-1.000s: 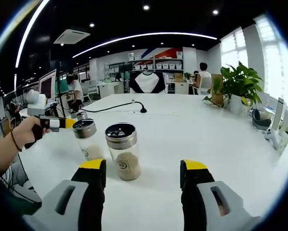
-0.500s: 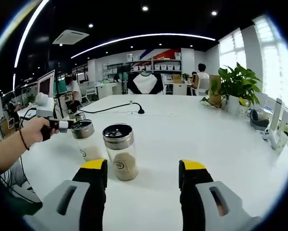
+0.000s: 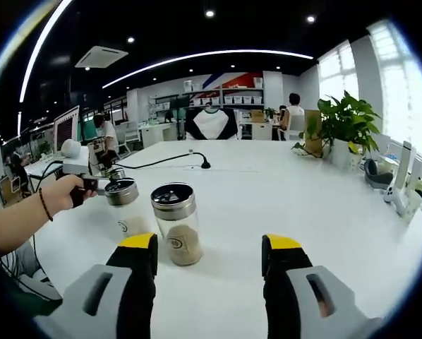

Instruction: Rotate the seasoning bottle until the label or dispensing opening points toward the visible target arrow and the bottle remains upright within the marked orientation range

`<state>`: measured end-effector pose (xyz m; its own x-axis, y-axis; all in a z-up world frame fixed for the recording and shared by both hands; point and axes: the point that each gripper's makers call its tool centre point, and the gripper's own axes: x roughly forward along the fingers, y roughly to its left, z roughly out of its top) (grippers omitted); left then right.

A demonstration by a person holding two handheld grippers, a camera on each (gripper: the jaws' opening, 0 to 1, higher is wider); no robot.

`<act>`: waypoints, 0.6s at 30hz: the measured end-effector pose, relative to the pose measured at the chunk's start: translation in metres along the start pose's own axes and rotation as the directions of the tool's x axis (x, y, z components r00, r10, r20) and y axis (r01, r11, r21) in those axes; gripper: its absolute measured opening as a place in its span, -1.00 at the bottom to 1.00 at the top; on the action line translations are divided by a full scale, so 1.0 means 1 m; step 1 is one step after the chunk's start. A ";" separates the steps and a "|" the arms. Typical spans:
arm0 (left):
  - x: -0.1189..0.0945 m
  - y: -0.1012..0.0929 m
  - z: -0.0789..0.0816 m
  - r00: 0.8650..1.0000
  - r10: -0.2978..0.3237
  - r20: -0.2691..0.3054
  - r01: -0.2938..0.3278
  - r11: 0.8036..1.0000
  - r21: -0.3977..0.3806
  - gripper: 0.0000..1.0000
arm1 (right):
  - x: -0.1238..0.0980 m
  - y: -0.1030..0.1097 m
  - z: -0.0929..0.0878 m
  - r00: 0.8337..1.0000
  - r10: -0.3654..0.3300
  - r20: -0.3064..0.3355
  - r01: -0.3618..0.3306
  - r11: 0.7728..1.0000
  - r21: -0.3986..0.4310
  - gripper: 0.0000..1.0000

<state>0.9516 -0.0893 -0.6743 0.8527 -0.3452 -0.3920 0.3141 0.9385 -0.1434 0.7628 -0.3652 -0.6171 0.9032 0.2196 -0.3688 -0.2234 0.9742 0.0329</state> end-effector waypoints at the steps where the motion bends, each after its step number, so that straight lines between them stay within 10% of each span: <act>1: 0.001 0.001 0.000 1.000 0.003 -0.002 -0.003 1.000 0.003 0.22 | 0.000 0.000 0.000 1.000 0.000 0.001 0.000 1.000 -0.003 0.20; 18: 0.011 0.008 0.004 1.000 0.019 0.016 -0.020 0.999 0.047 -0.13 | -0.002 0.001 -0.002 1.000 0.004 -0.004 -0.004 1.000 0.008 0.20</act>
<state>0.9650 -0.0853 -0.6757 0.8652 -0.3275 -0.3797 0.3168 0.9440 -0.0924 0.7604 -0.3650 -0.6182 0.9007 0.2234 -0.3727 -0.2242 0.9736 0.0418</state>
